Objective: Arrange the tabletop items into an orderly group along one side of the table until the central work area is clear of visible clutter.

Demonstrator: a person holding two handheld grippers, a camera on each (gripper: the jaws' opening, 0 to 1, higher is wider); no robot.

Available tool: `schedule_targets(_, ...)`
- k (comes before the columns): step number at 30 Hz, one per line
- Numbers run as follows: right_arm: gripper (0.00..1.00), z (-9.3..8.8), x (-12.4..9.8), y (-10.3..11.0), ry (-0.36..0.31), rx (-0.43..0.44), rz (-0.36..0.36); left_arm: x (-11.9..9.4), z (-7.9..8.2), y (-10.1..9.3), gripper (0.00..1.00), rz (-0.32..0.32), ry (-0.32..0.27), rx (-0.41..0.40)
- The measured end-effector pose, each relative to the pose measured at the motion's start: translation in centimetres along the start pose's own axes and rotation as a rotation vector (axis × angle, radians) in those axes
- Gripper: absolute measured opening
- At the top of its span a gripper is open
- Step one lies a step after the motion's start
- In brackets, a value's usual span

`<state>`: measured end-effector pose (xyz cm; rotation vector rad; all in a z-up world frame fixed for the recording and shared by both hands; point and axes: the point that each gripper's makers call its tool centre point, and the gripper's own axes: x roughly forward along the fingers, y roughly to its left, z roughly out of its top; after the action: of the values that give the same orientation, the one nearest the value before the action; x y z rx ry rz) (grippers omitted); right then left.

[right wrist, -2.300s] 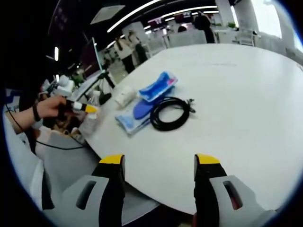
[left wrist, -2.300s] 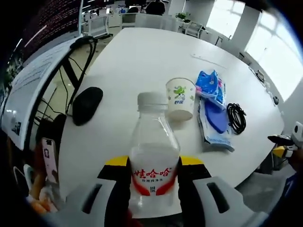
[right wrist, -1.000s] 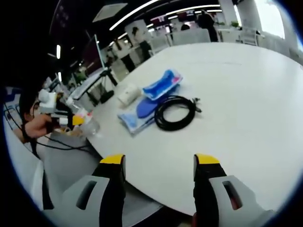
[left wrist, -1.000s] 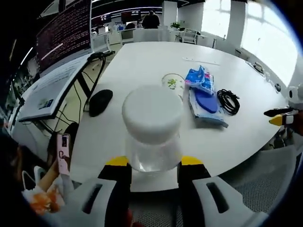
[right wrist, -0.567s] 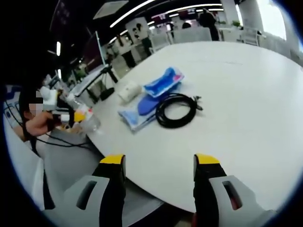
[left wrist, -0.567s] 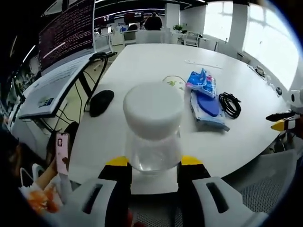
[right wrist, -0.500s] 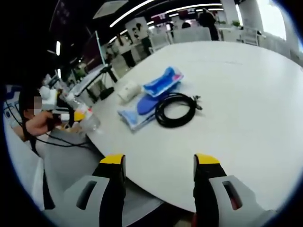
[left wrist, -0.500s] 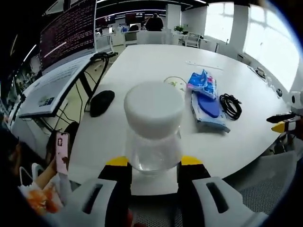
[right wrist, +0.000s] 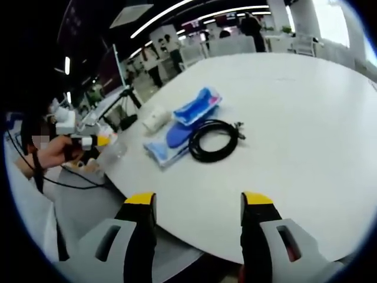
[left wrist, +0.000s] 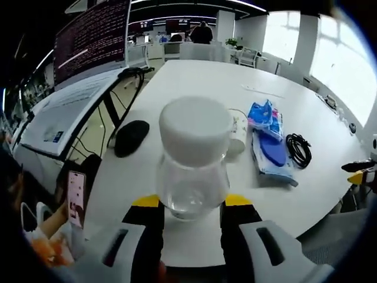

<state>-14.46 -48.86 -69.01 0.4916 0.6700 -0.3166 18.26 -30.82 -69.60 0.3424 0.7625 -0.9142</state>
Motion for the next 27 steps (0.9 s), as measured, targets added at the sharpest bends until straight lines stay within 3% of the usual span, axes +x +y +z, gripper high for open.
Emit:
schedule_targets(16, 0.57, 0.7, -1.8, -1.3, -0.061, 0.042, -0.051, 5.1, 5.4, 1.2, 0.36, -0.010, -0.003, 0.018)
schedule_targets(27, 0.57, 0.1, -2.1, -1.3, -0.062, 0.045, -0.053, 8.2, 8.3, 0.4, 0.35, -0.056, -0.005, 0.080)
